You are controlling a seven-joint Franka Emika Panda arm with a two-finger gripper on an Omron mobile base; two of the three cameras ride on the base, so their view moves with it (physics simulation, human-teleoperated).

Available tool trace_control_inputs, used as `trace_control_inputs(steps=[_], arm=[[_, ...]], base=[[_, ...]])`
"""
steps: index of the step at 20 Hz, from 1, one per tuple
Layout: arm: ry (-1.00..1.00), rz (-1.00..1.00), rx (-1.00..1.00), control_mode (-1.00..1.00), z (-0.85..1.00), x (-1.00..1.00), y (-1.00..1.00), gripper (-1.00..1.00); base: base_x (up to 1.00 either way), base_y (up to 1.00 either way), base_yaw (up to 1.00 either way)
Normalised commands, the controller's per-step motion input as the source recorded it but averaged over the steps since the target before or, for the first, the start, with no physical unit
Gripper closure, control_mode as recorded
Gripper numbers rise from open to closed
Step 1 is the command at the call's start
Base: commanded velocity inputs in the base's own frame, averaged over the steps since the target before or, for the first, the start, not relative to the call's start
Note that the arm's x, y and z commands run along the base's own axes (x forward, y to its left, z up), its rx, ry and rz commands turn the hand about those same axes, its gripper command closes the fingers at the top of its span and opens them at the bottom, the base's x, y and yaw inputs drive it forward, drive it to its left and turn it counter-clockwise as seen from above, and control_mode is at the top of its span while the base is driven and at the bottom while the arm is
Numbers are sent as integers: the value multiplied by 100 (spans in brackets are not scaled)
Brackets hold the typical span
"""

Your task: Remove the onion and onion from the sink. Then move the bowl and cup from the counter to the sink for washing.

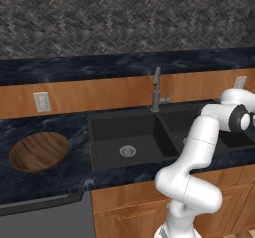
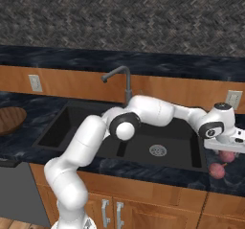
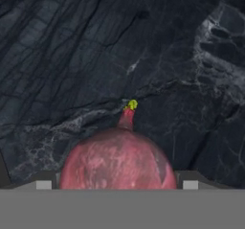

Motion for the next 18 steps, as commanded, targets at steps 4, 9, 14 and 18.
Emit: trace_control_inputs(steps=[4,9,14,18], arm=[[1,2,1,-100,-1,16,-13,100],[2,2,1,-100,-3,17,-15,100],[4,2,4,-100,-8,12,-14,100],[5,4,12,-100,-14,0,-5,100]], base=[[0,0,0],[0,0,0],[0,0,0],[0,0,0]])
